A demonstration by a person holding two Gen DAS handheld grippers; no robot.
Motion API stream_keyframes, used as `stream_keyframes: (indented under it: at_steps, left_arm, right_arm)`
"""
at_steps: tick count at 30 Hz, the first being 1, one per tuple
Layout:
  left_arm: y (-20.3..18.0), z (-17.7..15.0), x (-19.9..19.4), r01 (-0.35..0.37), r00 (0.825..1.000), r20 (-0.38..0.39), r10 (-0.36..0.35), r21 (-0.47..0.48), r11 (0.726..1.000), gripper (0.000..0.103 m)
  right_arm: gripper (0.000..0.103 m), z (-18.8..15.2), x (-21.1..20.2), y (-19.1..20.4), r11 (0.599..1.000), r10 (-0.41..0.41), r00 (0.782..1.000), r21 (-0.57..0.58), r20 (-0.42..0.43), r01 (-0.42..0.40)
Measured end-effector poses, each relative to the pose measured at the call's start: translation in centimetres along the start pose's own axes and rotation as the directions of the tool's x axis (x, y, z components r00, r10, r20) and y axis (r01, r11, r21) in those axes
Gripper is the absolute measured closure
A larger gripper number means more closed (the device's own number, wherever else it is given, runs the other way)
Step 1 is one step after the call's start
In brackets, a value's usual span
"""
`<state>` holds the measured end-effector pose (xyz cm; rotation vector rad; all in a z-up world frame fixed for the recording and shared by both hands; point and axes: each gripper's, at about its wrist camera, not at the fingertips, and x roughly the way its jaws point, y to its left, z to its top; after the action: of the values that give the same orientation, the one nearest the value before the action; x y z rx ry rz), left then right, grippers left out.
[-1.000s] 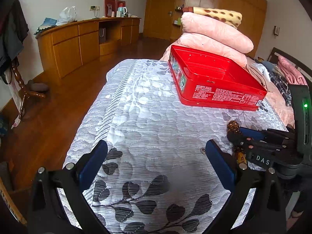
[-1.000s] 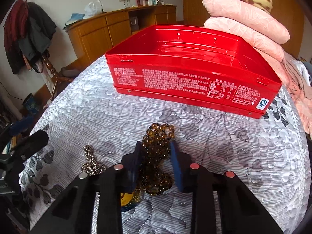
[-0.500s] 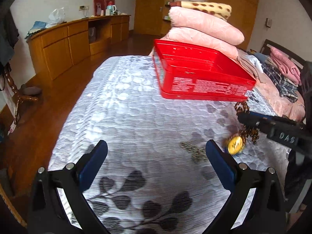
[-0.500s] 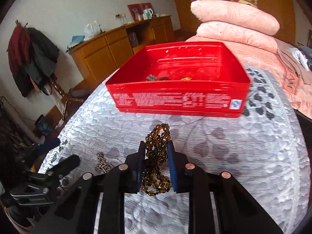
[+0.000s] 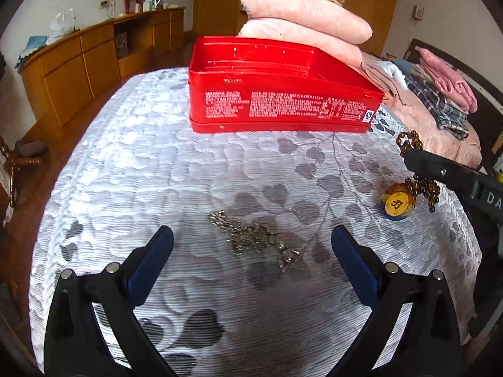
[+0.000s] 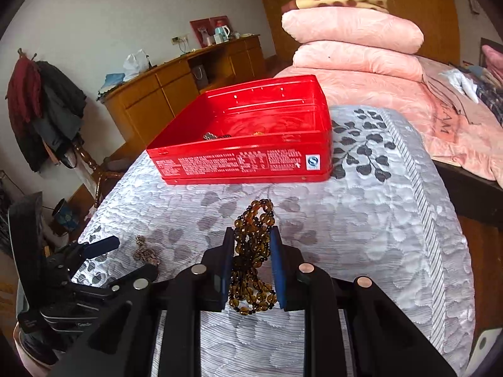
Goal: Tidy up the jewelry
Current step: 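Grasp the silver chain with the left tool while the right tool holds the amber strand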
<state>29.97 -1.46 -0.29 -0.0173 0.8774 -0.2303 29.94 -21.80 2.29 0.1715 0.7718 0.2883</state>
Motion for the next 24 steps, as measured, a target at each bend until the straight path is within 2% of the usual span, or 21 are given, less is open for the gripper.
stream_keyframes:
  at_steps: [4, 6, 10, 12, 14, 19, 20, 24]
  left_arm:
    - [0.0, -0.1, 0.5, 0.067, 0.997, -0.025, -0.068, -0.047, 0.997, 0.009]
    - [-0.4, -0.2, 0.7, 0.063, 0.997, -0.030, -0.064, -0.045, 0.997, 0.025]
    - [-0.5, -0.1, 0.9, 0.040, 0.999, -0.029, -0.042, -0.050, 0.998, 0.041]
    - [-0.7, -0.1, 0.9, 0.020, 0.999, -0.026, -0.021, -0.050, 0.999, 0.056]
    - [-0.4, -0.1, 0.8, 0.003, 1.000, -0.024, -0.005, -0.062, 0.998, 0.066]
    - [0.9, -0.2, 0.3, 0.022, 1.000, -0.015, -0.024, -0.099, 0.995, 0.079]
    - [1.2, -0.2, 0.3, 0.029, 0.999, -0.011, -0.030, -0.110, 0.994, 0.087]
    - [2.8, -0.4, -0.2, 0.091, 0.996, 0.003, -0.091, -0.156, 0.984, 0.092]
  right_arm:
    - [0.081, -0.2, 0.3, -0.5, 1.000, 0.016, 1.000, 0.013, -0.004, -0.016]
    - [0.081, -0.3, 0.4, -0.6, 1.000, 0.025, 1.000, 0.015, -0.003, -0.025]
    - [0.081, -0.4, 0.5, -0.7, 0.999, 0.037, 0.999, 0.015, -0.002, -0.037]
    - [0.081, -0.5, 0.6, -0.9, 0.999, 0.041, 0.999, 0.019, -0.004, -0.041]
    - [0.081, -0.5, 0.6, -0.8, 0.999, 0.043, 0.999, 0.023, -0.007, -0.043]
    - [0.081, -0.7, 0.6, -0.6, 0.999, 0.048, 0.999, 0.021, -0.010, -0.048]
    - [0.081, -0.7, 0.6, -0.4, 0.999, 0.049, 0.999, 0.018, -0.012, -0.049]
    - [0.081, -0.9, 0.6, 0.1, 0.999, 0.054, 0.998, 0.007, -0.018, -0.054]
